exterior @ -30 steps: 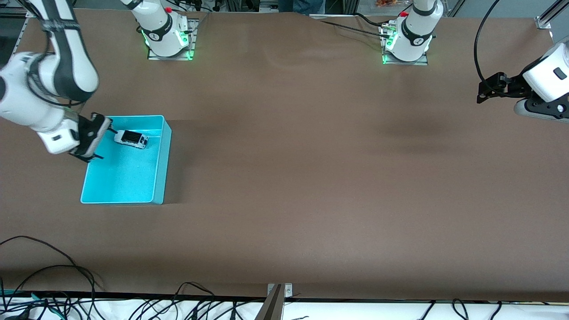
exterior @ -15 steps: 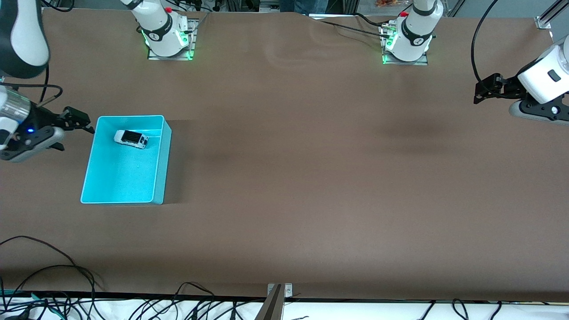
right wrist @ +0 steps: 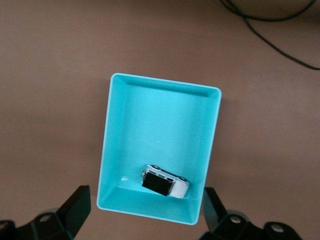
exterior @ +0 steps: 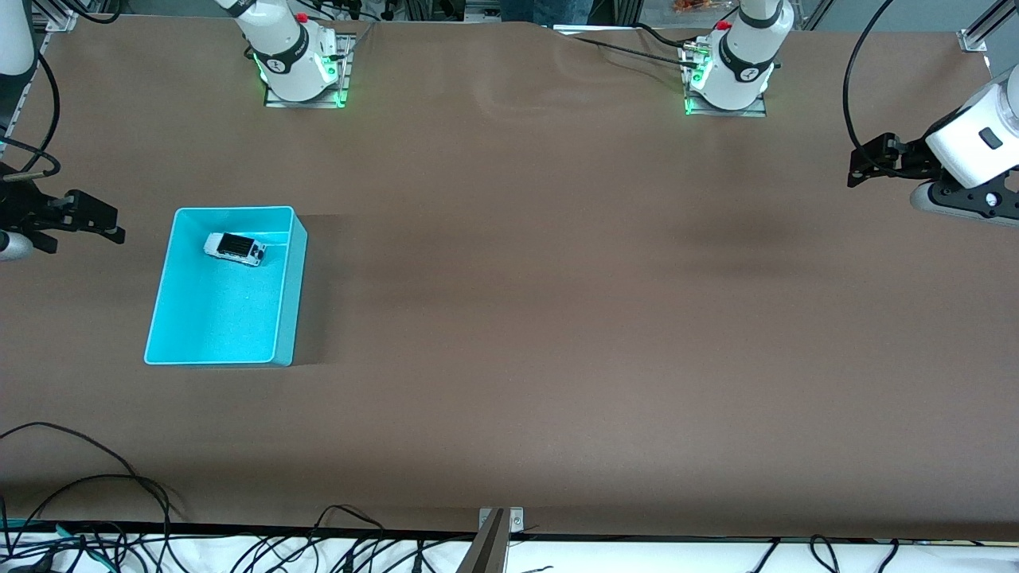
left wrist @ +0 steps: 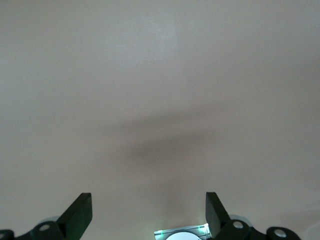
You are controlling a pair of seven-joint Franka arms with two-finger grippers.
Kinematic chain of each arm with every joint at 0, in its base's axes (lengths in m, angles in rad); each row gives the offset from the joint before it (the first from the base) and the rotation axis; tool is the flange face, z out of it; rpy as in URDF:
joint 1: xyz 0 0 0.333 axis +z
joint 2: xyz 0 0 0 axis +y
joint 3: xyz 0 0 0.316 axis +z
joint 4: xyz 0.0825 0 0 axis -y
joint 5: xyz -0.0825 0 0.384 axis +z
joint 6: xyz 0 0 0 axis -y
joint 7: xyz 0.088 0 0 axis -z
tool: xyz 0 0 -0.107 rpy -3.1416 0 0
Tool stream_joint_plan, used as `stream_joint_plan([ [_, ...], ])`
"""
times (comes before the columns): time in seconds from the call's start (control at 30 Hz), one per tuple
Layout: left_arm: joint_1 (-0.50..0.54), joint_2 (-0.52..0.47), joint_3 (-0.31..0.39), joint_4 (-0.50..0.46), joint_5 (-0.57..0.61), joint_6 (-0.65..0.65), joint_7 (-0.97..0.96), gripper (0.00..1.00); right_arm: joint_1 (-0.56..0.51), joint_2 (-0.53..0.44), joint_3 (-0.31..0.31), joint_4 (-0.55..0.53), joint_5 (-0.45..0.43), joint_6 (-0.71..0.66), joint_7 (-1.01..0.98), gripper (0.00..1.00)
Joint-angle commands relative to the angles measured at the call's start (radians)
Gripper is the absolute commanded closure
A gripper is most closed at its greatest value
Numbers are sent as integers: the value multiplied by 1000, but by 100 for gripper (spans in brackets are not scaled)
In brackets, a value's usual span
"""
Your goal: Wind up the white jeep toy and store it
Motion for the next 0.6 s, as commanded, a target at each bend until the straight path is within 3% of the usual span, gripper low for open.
stream_joint_plan([
  [0.0, 5, 13, -2, 32, 3, -22, 20, 0, 19, 29, 0, 47, -45, -35, 100, 0],
  [0.57, 6, 11, -1, 32, 3, -24, 20, 0, 65, 29, -2, 63, -59, -75, 189, 0],
])
